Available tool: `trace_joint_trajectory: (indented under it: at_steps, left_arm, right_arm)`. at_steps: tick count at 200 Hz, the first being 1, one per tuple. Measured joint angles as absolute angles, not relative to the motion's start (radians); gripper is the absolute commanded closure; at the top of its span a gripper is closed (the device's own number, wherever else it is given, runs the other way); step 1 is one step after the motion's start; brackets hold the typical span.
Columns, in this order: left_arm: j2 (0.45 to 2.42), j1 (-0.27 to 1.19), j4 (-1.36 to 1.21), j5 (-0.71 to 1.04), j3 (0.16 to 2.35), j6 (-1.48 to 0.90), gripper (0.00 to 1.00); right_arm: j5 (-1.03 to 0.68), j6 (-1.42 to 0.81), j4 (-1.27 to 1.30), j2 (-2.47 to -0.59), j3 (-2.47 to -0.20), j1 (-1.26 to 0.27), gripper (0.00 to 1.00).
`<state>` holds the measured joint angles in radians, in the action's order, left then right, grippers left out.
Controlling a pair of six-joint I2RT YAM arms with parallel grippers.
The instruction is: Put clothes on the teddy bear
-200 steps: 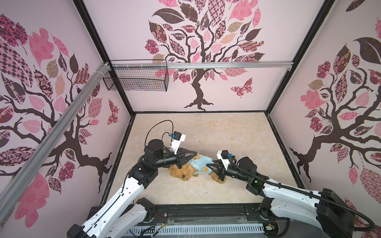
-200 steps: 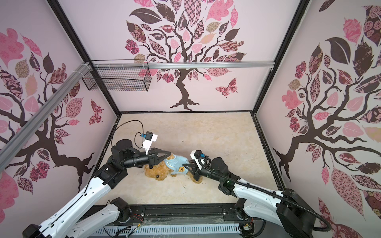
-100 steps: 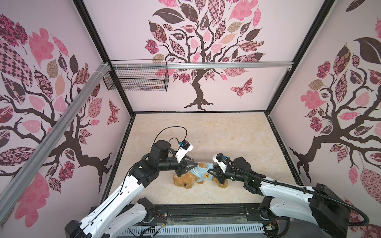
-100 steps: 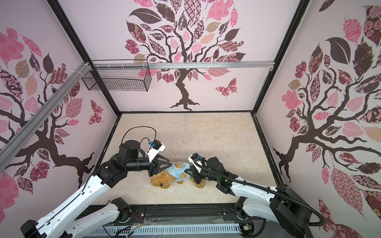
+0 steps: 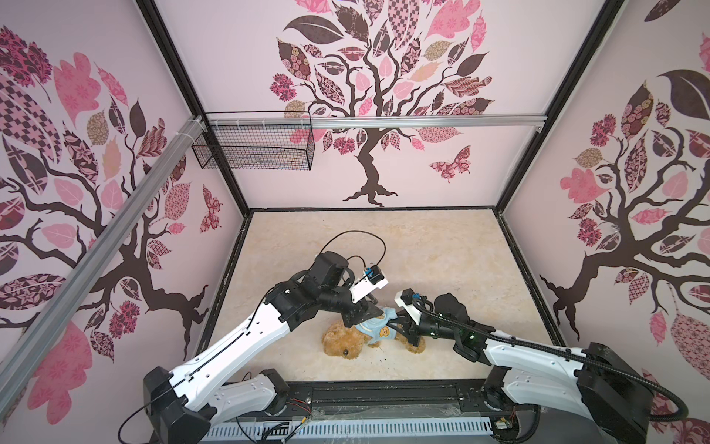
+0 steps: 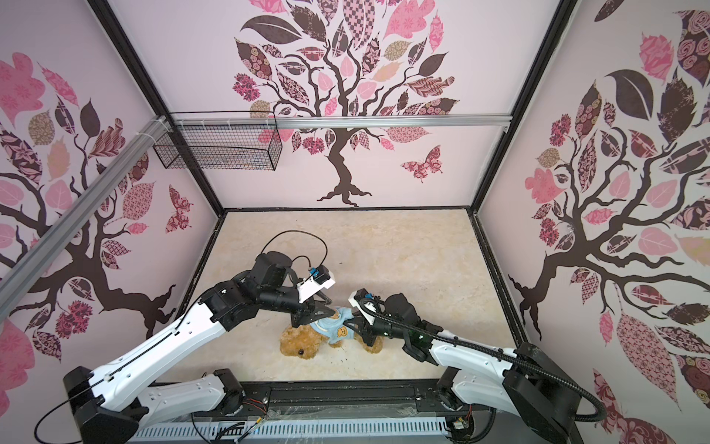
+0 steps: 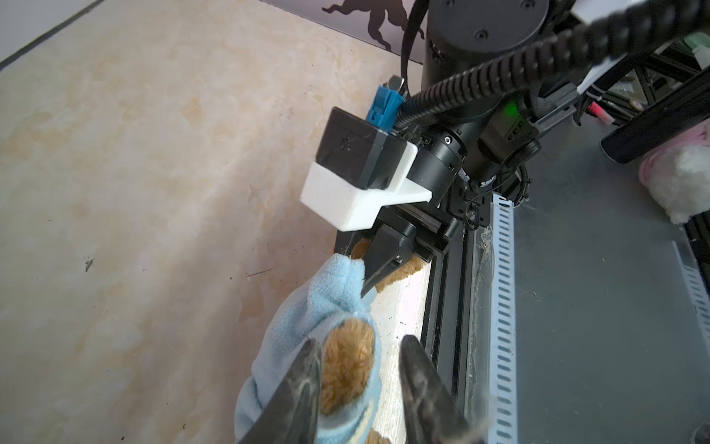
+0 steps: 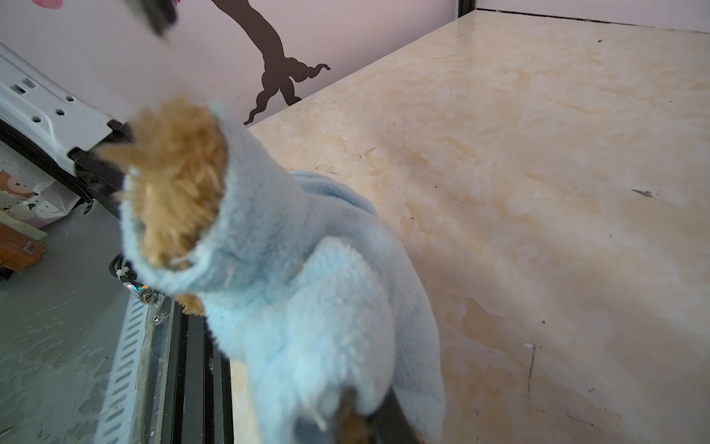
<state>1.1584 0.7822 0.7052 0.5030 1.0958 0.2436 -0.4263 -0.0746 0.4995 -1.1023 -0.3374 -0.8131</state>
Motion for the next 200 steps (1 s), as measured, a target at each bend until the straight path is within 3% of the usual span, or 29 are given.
trace_joint_trajectory:
  at_steps: [65, 80, 104, 131, 172, 200]
  left_arm:
    - [1.24, 0.799, 0.744, 0.487, 1.112, 0.295, 0.7]
    - [1.245, 0.808, 0.75, 0.484, 1.112, 0.309, 0.79]
    - [1.255, 0.817, 0.762, 0.464, 1.121, 0.322, 1.0]
    - [1.241, 0.815, 0.737, 0.451, 1.121, 0.28, 1.0]
    - [1.058, 0.64, 0.295, 0.598, 0.869, -0.169, 1.0]
    - [1.065, 0.607, 0.171, 0.633, 0.802, -0.315, 1.0]
  right_arm:
    - [-0.436, -0.076, 0.508, -1.103, -0.333, -0.813, 1.0]
    - [-0.439, -0.078, 0.511, -1.103, -0.333, -0.813, 1.0]
    - [-0.441, -0.079, 0.513, -1.103, -0.332, -0.813, 1.0]
    - [-0.426, -0.078, 0.513, -1.104, -0.329, -0.813, 1.0]
    - [-0.317, -0.091, 0.505, -1.117, -0.368, -0.813, 0.9]
    - [-0.268, -0.101, 0.45, -1.134, -0.405, -0.81, 0.68]
